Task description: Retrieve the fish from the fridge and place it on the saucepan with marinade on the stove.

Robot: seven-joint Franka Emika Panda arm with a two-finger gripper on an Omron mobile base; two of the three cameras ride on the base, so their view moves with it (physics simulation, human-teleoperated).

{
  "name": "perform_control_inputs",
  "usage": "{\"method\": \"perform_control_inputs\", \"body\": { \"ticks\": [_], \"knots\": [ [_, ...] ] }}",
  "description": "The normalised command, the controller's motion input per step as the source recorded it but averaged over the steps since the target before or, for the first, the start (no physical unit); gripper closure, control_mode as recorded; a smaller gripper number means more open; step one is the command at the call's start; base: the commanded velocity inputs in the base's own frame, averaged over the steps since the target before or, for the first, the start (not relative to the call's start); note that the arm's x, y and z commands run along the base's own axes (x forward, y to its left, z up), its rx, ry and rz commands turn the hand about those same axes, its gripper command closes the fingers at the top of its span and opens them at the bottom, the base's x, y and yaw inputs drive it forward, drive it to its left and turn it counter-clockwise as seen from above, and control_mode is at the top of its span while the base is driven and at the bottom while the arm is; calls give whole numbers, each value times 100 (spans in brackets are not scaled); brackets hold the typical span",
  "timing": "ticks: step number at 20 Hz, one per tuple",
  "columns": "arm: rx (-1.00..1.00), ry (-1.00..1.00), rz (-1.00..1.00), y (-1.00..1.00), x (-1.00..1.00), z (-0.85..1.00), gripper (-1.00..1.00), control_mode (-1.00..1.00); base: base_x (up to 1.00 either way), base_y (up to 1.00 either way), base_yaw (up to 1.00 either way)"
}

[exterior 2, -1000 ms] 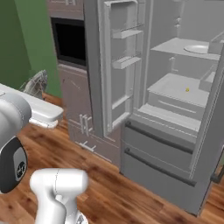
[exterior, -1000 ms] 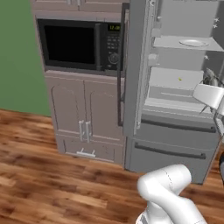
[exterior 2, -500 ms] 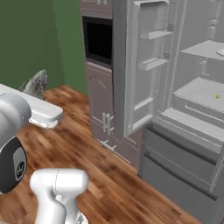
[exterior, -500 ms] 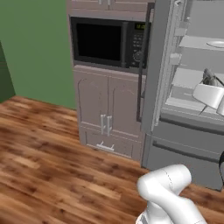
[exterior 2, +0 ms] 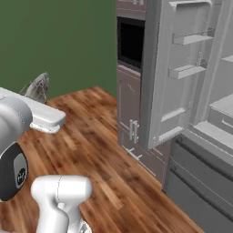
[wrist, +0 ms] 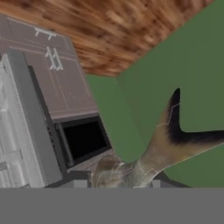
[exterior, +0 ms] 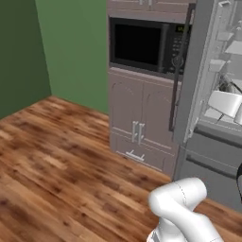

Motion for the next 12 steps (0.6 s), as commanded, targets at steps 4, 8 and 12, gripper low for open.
{"method": "perform_control_inputs", "body": {
  "ticks": [4,8,12],
  "knots": [
    [0,0,0,0,0,0,100,100,-31,0,35],
    [0,0,0,0,0,0,100,100,-33,0,36],
    [0,0,0,0,0,0,100,100,-34,0,36]
  ]
}}
